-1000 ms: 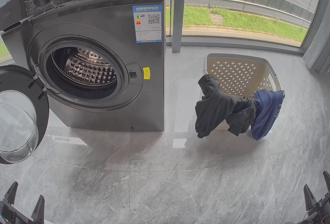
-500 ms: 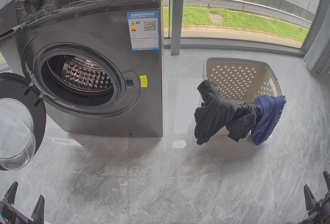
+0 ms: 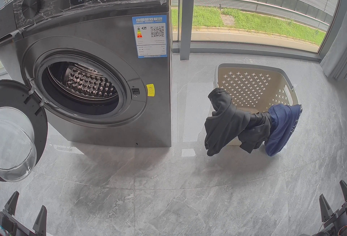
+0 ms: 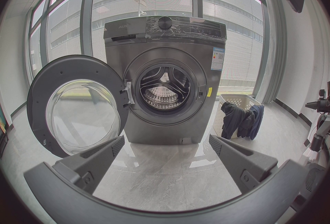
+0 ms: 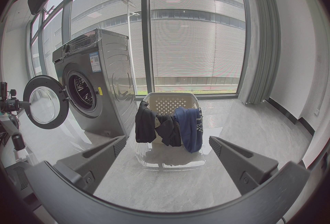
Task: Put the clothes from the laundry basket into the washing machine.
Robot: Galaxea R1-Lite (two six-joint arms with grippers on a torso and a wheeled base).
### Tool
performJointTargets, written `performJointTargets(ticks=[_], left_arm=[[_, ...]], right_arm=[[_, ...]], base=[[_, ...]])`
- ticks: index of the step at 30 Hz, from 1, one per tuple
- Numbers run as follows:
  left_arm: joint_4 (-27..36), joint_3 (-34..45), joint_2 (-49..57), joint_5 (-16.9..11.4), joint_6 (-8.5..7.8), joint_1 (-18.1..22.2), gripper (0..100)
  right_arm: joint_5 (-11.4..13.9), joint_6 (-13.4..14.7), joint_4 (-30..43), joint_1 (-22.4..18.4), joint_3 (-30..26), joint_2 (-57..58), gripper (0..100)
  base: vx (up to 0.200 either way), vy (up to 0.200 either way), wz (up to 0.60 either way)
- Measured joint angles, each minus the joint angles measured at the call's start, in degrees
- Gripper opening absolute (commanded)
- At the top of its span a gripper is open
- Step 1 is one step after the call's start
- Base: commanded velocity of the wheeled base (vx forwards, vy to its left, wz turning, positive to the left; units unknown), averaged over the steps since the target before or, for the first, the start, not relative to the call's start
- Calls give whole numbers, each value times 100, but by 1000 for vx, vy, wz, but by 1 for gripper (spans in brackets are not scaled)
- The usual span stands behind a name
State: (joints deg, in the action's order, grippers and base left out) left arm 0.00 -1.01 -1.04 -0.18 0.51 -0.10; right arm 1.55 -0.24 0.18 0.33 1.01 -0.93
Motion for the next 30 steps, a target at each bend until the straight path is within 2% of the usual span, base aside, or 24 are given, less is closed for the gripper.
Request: performJointTargets(ticks=[12,27,30], left_arm=[[0,0,0,0,0,2,100],[0,0,0,0,0,0,100],[0,0,0,0,0,-1,100]], right_arm=[[0,-2,-2,-2,0,0,100],[1,0,0,-2,0,0,100],[0,-2,0,-2,0,0,100]], base=[[0,-200,0],[0,0,0],[0,-200,0]])
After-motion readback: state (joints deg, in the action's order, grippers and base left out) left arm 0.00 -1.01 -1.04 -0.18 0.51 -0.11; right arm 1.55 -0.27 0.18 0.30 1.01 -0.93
